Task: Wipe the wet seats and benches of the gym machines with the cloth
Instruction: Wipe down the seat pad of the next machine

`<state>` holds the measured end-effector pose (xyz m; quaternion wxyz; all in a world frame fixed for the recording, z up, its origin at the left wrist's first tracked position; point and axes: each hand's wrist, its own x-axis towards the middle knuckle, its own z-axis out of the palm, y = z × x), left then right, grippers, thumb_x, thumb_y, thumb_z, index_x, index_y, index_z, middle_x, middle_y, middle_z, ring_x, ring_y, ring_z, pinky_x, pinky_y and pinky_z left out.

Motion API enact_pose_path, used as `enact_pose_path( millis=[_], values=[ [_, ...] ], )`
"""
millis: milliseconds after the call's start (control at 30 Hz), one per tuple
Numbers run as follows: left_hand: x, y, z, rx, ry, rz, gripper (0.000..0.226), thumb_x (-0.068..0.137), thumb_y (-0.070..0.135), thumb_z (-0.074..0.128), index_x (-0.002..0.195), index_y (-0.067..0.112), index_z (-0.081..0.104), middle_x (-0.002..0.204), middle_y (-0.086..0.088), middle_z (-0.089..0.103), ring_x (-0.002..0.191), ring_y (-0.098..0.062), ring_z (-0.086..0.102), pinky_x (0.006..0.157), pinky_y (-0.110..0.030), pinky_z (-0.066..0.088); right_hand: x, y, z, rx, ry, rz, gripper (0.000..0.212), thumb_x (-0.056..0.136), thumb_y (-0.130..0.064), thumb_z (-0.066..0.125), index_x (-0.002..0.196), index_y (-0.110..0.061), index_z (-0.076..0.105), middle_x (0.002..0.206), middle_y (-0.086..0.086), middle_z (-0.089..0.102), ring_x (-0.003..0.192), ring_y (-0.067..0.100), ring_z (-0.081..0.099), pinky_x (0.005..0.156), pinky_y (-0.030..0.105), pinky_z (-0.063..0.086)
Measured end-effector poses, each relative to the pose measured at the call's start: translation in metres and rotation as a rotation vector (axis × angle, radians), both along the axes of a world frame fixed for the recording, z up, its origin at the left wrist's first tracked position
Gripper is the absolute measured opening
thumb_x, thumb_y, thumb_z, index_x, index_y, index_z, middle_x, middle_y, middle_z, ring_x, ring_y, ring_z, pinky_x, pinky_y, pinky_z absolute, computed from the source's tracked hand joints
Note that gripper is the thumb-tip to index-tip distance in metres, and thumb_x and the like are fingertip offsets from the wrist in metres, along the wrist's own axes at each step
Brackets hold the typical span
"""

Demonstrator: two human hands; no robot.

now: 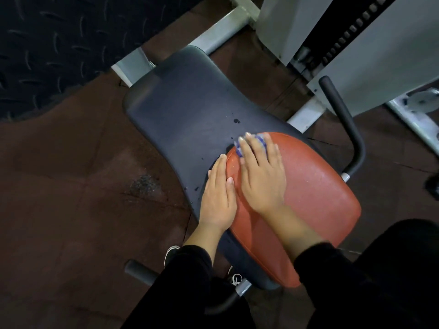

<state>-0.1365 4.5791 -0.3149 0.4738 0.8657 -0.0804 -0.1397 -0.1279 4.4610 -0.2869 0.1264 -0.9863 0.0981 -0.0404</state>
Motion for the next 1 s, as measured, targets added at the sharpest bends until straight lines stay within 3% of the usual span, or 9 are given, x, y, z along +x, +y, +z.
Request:
enact_pose_path(
  millis=[100,267,433,567,700,867,1000],
  values=[
    [0.0,0.001,0.0,-0.005,0.022,-0.016,0.056,0.1,0.036,0.019,0.152,0.014,0.021,0.156,0.004,0.025,0.141,0.002,0.015,0.117,-0.019,0.013,0.036,-0.016,-0.001,-0.02,0.044,0.08,0.039,0.099,-0.026,0.037,0.134,-0.019,0.053,0.139,-0.002,0.051,0.137,0.028,0.035,0.114,0.041,0.018],
    [-0.001,0.0,0.006,0.026,0.057,-0.024,0.053,0.102,0.029,0.023,0.153,0.017,0.017,0.158,0.004,0.021,0.139,0.008,0.011,0.119,-0.035,0.019,0.017,-0.065,-0.003,0.022,0.074,-0.144,0.048,0.1,-0.031,0.02,0.137,-0.015,0.046,0.143,0.003,0.047,0.139,0.028,0.029,0.116,0.041,0.021],
    [-0.001,0.001,0.008,0.011,0.065,-0.031,0.053,0.102,0.03,0.022,0.153,0.016,0.017,0.158,0.004,0.021,0.14,0.006,0.011,0.119,-0.038,0.019,-0.036,-0.007,-0.004,0.012,0.071,-0.311,0.05,0.1,-0.028,0.022,0.145,-0.011,0.035,0.152,0.007,0.034,0.144,0.032,0.019,0.117,0.044,0.019],
    [0.001,0.004,0.005,-0.016,0.072,-0.047,0.056,0.101,0.038,0.018,0.153,0.017,0.017,0.155,0.011,0.02,0.141,0.008,0.011,0.119,-0.033,0.018,-0.017,0.026,0.0,0.008,0.063,-0.217,0.048,0.099,-0.028,0.025,0.142,-0.014,0.041,0.15,0.004,0.038,0.143,0.03,0.021,0.116,0.045,0.021],
    [0.005,0.011,0.007,-0.011,0.118,-0.121,0.05,0.105,0.027,0.024,0.153,0.022,0.012,0.153,0.019,0.013,0.138,0.017,0.004,0.12,-0.03,0.014,0.022,0.015,0.004,0.019,0.049,-0.08,0.047,0.098,-0.031,0.026,0.136,-0.015,0.05,0.145,0.002,0.045,0.141,0.028,0.028,0.116,0.042,0.018],
    [0.01,0.02,0.015,0.05,0.165,-0.187,0.054,0.104,0.036,0.026,0.154,0.029,0.007,0.16,0.013,0.011,0.146,-0.002,0.011,0.115,-0.023,0.016,0.016,0.002,0.0,0.035,0.011,-0.097,0.044,0.1,-0.03,0.029,0.136,-0.017,0.049,0.145,0.001,0.045,0.142,0.026,0.025,0.116,0.041,0.015],
    [0.014,0.025,0.017,0.038,0.185,-0.188,0.052,0.105,0.033,0.027,0.154,0.027,0.012,0.159,0.013,0.016,0.143,0.001,0.015,0.11,-0.017,0.017,0.001,0.008,0.002,0.082,0.047,-0.127,0.049,0.098,-0.031,0.024,0.144,-0.018,0.038,0.151,0.001,0.035,0.145,0.025,0.017,0.118,0.04,0.01]
  ],
)
